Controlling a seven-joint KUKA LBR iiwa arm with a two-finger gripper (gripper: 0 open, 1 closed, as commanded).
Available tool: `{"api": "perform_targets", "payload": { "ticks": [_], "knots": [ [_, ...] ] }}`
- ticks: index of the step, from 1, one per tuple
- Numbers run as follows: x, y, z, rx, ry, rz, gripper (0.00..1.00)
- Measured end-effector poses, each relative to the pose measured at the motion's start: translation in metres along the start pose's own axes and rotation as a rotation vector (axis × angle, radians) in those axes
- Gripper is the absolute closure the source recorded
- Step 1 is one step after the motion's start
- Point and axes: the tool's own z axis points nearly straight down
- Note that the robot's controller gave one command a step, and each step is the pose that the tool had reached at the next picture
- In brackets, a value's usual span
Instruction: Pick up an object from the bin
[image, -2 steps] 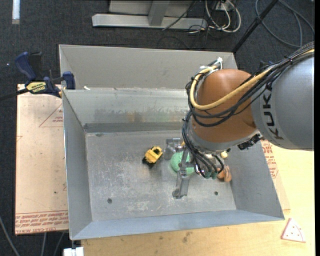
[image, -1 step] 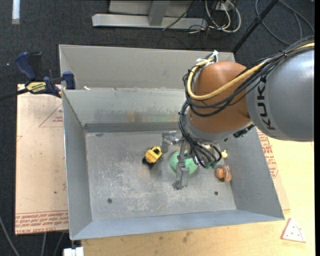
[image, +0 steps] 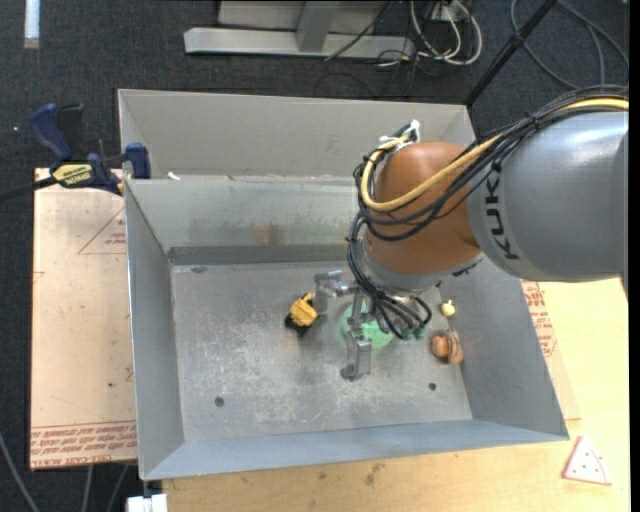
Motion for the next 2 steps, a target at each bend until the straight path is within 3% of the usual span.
{"api": "perform_targets", "payload": {
  "ticks": [1, 2],
  "knots": [
    [-0.001, 0.003, 0.033, -0.001, 0.009, 0.049, 0.00],
    [-0.027, -0.016, 0.024, -0.001, 0.004, 0.157, 0.00]
  ]
}}
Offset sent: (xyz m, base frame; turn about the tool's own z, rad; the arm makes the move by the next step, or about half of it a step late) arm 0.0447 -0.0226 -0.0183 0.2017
